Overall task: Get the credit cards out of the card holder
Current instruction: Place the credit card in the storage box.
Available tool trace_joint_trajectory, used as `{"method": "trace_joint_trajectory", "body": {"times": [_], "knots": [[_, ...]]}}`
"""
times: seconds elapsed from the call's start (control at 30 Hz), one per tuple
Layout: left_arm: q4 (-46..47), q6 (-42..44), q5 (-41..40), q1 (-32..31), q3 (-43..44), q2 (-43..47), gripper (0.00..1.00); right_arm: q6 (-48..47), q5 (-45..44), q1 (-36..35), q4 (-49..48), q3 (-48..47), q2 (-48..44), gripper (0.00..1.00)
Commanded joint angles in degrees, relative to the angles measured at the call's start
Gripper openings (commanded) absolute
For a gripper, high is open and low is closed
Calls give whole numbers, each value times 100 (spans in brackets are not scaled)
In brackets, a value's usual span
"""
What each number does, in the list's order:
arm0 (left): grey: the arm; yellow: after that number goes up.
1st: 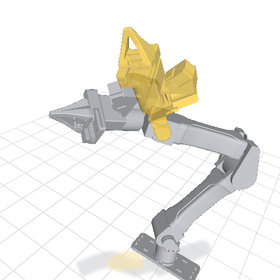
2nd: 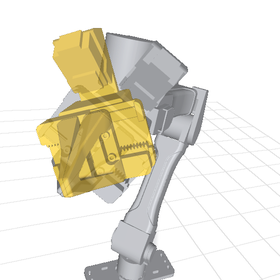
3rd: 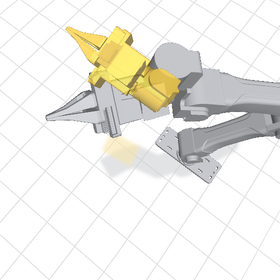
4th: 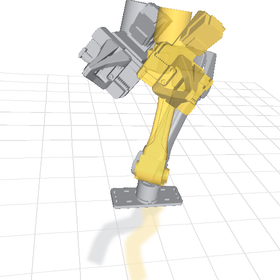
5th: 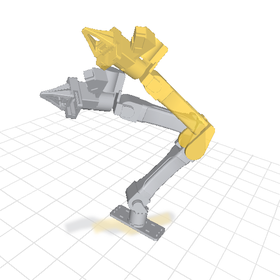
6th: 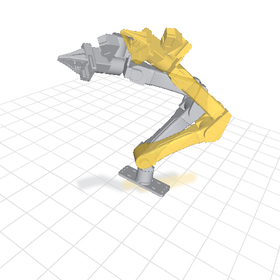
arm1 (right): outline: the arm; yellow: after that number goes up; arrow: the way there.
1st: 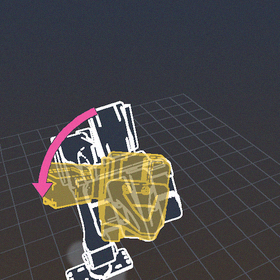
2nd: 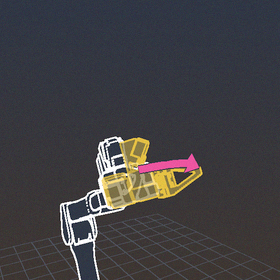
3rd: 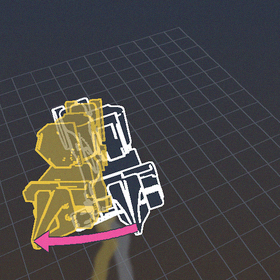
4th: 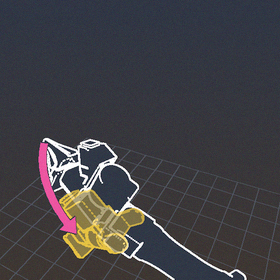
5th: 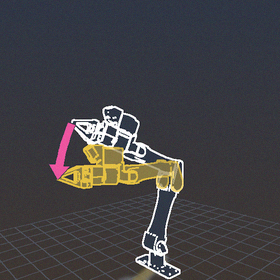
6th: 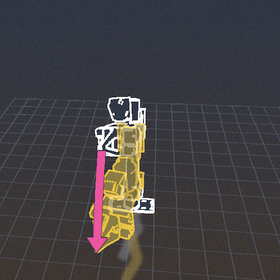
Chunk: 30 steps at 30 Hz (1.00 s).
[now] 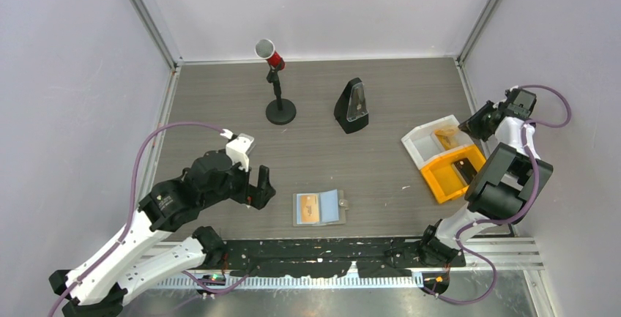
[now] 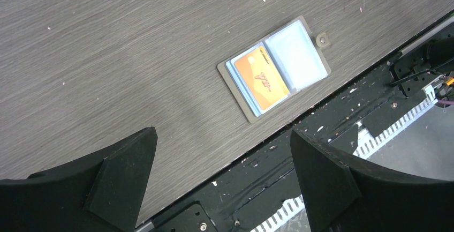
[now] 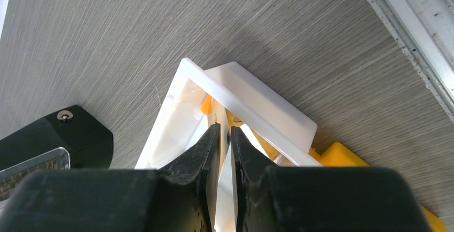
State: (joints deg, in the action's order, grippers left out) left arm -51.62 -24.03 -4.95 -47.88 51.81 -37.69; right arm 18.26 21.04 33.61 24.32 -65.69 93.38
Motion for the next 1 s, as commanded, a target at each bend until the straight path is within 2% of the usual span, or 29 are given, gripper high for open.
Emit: {"method": "trace_joint_trajectory", "body": {"times": [0.0,0.33,0.67,0.97], "knots": [[62,-57,-65,-2,342,-44,99,-13,-258,50,-59,-302,18,23],[-58,-126,-333,-2,442,-134,99,37,-492,50,-69,-440,-34,27],[-245,-207,-508,-2,473,-268,99,252,-557,30,-229,-557,-148,37],[-99,-198,-644,-2,290,-233,99,116,-766,-552,73,-534,-435,38]]}}
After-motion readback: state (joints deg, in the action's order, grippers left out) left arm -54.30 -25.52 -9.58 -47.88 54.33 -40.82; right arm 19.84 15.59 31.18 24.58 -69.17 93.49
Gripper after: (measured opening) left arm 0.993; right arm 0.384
